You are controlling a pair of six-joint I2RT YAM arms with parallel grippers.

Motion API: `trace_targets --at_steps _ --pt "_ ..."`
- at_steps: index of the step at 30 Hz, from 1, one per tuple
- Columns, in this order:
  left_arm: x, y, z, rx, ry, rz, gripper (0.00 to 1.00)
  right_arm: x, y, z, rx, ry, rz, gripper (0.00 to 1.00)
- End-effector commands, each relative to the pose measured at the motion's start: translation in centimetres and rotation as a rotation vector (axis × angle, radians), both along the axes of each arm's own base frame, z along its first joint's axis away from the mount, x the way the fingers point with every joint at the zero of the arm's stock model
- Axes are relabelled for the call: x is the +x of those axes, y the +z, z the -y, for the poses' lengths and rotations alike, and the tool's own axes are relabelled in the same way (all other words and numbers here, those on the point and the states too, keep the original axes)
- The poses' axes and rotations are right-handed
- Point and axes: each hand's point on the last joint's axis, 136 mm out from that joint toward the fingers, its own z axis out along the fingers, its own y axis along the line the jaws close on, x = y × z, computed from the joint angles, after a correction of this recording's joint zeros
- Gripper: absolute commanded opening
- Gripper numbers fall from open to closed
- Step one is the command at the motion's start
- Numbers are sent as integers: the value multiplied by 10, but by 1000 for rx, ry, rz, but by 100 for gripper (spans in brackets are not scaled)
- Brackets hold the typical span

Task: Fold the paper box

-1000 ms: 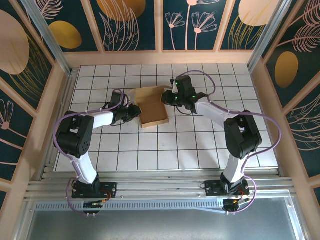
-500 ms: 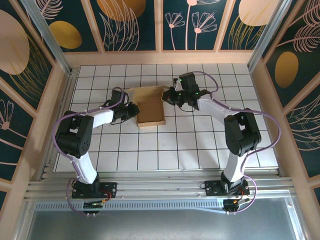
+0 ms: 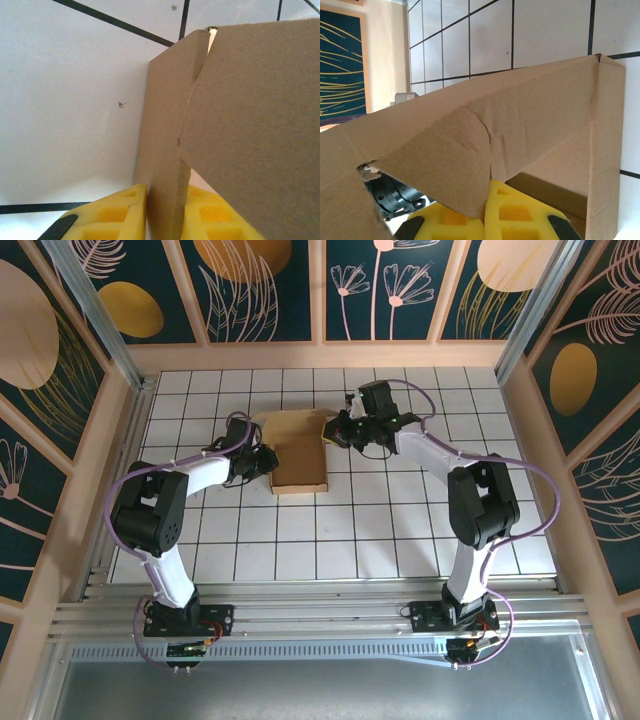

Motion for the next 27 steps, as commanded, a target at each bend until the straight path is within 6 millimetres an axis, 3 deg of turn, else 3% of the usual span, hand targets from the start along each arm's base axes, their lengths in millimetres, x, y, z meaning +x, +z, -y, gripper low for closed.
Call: trace_targets --at_steps 1,9,16,21,25,27 --pt "2 7 4 13 -15 13 21 -11 1 -12 55 50 -70 1" --pt "4 9 5 16 -17 18 21 -16 3 -18 116 57 -90 1" --pt "3 8 5 17 -17 16 21 -33 -33 -11 27 58 -127 1" --pt "3 10 6 16 -19 19 21 -43 -70 7 -130 54 -132 0" --pt "3 12 6 13 -23 25 22 -40 -82 21 -246 36 -82 1" --pt "3 15 8 5 -35 34 27 -39 -88 27 -312 29 -53 2"
